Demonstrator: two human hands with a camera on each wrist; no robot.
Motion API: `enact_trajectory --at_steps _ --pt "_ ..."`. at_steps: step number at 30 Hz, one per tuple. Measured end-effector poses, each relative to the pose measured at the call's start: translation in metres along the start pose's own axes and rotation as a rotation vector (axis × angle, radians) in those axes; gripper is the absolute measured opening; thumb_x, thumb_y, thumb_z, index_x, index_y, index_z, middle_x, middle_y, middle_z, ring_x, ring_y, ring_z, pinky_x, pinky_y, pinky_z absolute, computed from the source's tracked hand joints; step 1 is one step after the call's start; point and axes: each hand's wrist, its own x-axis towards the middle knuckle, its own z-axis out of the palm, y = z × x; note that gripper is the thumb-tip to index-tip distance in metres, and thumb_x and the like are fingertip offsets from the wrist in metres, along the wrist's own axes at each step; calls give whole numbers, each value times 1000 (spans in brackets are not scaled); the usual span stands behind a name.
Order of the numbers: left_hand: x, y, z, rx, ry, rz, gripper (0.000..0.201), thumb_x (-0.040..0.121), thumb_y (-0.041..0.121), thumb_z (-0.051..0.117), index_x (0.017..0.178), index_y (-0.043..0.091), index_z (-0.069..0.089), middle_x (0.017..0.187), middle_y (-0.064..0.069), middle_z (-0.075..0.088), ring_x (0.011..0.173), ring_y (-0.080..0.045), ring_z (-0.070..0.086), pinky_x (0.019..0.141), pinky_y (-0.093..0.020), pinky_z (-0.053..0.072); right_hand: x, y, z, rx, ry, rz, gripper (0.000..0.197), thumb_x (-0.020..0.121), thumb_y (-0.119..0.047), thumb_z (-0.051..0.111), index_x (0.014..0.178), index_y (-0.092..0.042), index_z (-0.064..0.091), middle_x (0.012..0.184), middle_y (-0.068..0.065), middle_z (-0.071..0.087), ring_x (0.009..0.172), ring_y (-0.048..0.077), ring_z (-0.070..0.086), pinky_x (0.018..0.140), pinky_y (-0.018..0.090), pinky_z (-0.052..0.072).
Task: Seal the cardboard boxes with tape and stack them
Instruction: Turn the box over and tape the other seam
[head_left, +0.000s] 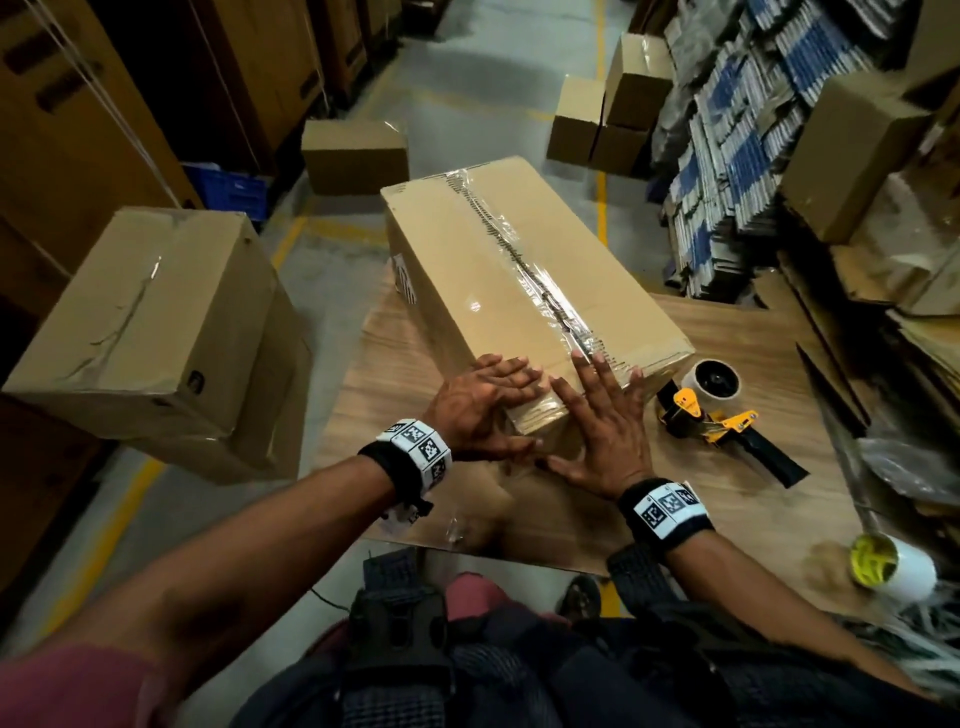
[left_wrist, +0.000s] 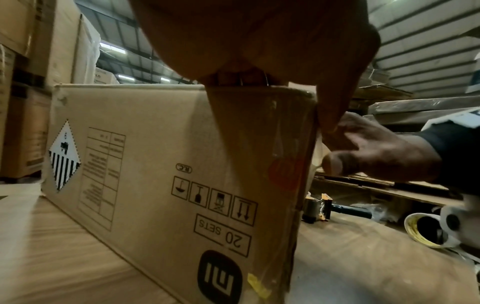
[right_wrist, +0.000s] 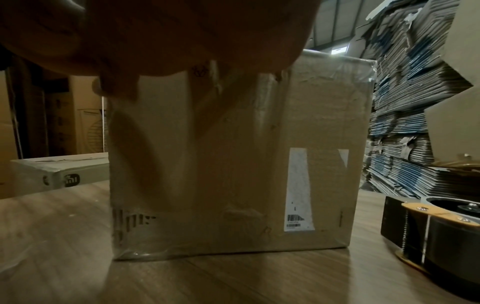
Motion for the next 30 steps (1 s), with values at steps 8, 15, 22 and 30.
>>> enact_trajectory --at_steps 8,15,22,30 --pt "-6 4 9 -16 62 21 71 89 65 60 145 20 62 153 -2 56 150 -24 42 124 -49 28 1 2 -2 13 7 -24 84 87 -67 57 159 -28 38 171 10 17 158 35 12 116 75 13" --pt "2 -26 -9 -32 -31 197 63 84 45 81 140 20 66 148 -3 61 142 -25 52 117 -48 41 3 -8 -1 69 85 41 99 75 -89 57 153 -28 48 167 10 30 158 33 18 122 69 4" --pt "-5 -26 -4 -21 16 234 51 95 37 70 143 21 64 152 -1 56 149 -34 43 123 -52 30 -2 -11 12 11 107 59 65 101 -65 35 156 -30 43 169 10 27 157 38 17 119 73 5" --pt "-28 -13 12 42 235 174 49 93 51 76 133 24 72 144 1 64 145 -29 49 123 -58 29 -2 -9 11 0 157 10 61 102 -66 33 152 -33 46 161 8 42 155 38 23 119 73 0"
